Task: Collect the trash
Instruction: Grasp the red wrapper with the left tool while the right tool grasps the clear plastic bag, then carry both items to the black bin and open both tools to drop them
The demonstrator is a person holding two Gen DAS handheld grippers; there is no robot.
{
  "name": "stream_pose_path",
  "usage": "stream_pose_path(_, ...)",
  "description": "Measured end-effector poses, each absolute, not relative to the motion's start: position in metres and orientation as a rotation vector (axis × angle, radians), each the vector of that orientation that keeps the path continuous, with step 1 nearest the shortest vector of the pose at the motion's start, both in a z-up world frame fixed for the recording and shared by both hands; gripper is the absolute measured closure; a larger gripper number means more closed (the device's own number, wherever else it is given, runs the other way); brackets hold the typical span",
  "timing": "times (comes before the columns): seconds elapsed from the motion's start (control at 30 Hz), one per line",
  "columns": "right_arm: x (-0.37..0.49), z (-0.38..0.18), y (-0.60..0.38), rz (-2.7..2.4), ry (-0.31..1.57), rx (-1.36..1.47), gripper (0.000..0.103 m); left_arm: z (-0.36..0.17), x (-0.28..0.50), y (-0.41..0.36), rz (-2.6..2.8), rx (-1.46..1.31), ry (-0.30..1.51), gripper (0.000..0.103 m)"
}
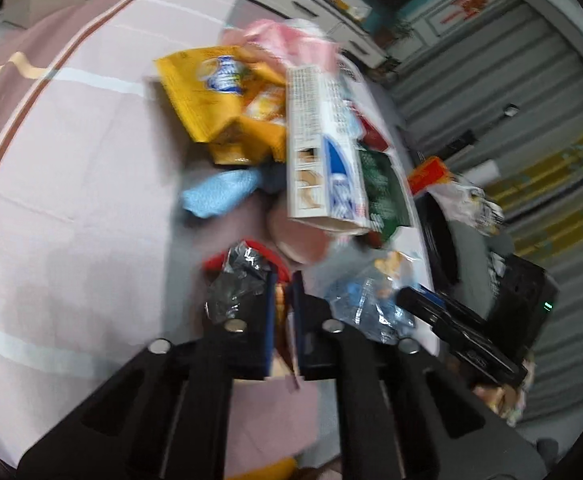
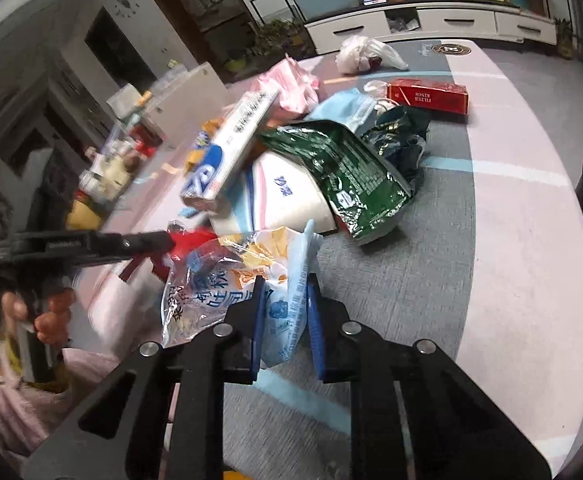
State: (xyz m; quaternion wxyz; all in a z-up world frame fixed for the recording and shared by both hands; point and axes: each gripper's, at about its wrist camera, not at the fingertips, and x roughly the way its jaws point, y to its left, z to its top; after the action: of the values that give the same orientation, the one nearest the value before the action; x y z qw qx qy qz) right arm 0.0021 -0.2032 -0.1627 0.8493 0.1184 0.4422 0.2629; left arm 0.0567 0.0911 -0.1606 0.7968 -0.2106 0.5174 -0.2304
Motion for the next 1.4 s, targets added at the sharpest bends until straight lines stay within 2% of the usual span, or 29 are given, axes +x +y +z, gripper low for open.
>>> stream_pose_path(0.23, 0.002, -0.157, -0.221, 0.551, 0.913, 0.318, 0.083, -0.154, 0.054, 0.077, -0.537, -0.437, 1.083, 0.096)
stream_pose_path(0.27, 0.003, -0.157, -0.224, 0.535, 0.908, 0.325, 0.083, -0.155, 0.055, 0.075, -0.547, -0.447, 1.08, 0.085)
stream_pose_path(0.3, 0.004, -0.156, -0.226, 0.513, 0.904, 0.317, 0.083, -0.157, 0.057, 0.08, -0.538, -0.444, 1.086, 0.068)
stream_pose_path(0.37, 0.007, -0.16, -0.23, 0.478, 0.917, 0.321, 0.083, -0.165, 0.059, 0.089, -0.484, -0.416, 1.101, 0.055)
stream_pose_path(0.57, 0.006, -0.16, -0.229, 0.478, 0.915, 0.303, 0.083, -0.17, 0.06, 0.092, -0.488, -0.408, 1.118, 0.059)
stream_pose_path(0.67, 0.007, -0.157, -0.232, 0.476, 0.908, 0.323, 0.083, -0.174, 0.063, 0.089, -0.455, -0.391, 1.14, 0.089)
stream_pose_path(0.77, 0.005, -0.154, -0.237, 0.484, 0.897, 0.339, 0.083, -0.174, 0.062, 0.091, -0.432, -0.4, 1.13, 0.092)
stream_pose_path(0.8, 0.005, -0.152, -0.237, 0.489, 0.893, 0.343, 0.083, -0.173, 0.061, 0.092, -0.426, -0.397, 1.124, 0.099)
stream_pose_path(1.13, -0.012, -0.127, -0.271, 0.525, 0.8, 0.414, 0.083, -0.141, 0.035, 0.071, -0.524, -0.358, 1.087, 0.099)
stream_pose_path(1.4, -0.027, -0.115, -0.339, 0.24, 0.672, 0.461, 0.083, -0.078, 0.035, -0.003, -0.616, -0.213, 0.948, 0.099)
